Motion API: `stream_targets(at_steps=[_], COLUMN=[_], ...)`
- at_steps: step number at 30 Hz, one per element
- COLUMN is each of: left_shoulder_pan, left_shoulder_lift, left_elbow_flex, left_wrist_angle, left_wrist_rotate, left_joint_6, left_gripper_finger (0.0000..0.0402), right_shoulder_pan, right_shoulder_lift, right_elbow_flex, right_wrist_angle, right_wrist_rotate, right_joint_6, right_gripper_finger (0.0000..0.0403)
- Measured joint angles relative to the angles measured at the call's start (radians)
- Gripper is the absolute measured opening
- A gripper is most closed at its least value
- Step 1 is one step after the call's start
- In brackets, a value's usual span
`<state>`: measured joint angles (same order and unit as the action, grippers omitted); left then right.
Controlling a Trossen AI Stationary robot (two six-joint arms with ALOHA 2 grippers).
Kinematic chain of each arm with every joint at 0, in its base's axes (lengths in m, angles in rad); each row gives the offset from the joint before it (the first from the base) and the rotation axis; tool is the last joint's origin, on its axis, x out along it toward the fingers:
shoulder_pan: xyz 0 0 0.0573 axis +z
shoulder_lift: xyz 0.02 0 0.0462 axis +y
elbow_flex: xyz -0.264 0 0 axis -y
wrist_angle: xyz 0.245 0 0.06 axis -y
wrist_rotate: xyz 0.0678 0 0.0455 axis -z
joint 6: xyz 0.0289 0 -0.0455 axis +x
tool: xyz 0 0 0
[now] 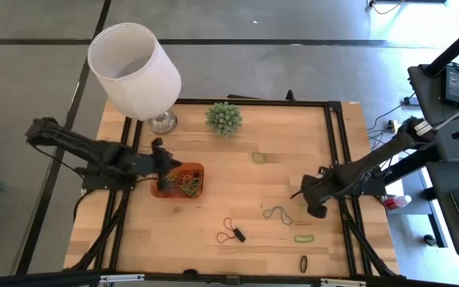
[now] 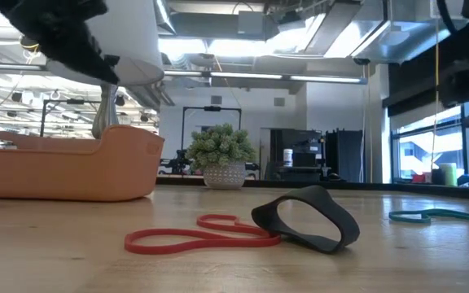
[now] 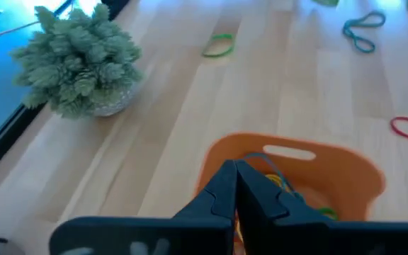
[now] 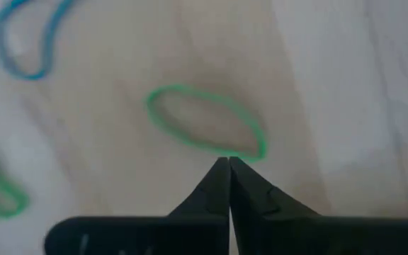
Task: Pick and place rubber bands into bin
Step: Put the green rubber band into the orange bin
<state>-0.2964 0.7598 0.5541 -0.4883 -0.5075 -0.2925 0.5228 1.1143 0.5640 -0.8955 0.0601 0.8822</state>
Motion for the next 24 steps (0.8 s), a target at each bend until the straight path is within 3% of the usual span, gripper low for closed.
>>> stream_targets(at_steps=[7,11,19,24], left_shoulder_pan=[-0.001,-0.002,-0.003,-0.003], left_shoulder_lift=[-0.261,-0.347,-0.374,-0.369], left_elbow_flex=[-0.100,-0.122,-0.123,-0.123], left_wrist_angle=[-0.001,-0.002,0.005,0.016], left_wrist_rotate=[0.042,0.069,0.075,0.076], left_joint_6=[0.018,0.018,0.018,0.012], left_gripper_finger=[0.0002,0.0003,0.0003,0.0003], right_shoulder_pan=[-0.002,-0.002,-0.002,-0.001], right_shoulder_lift=[0.095,0.144,0.246,0.296], right_elbow_flex=[-0.001,-0.001,0.002,0.006], right_wrist_angle=[0.048,0.116,0.197,0.207], right_wrist_rotate=[0.063,0.074,0.082,0.082], right_joint_6=[-0.079,-0.154,-0.268,-0.359], right_gripper_finger=[0.0047,0.0077,0.0113,0.0081])
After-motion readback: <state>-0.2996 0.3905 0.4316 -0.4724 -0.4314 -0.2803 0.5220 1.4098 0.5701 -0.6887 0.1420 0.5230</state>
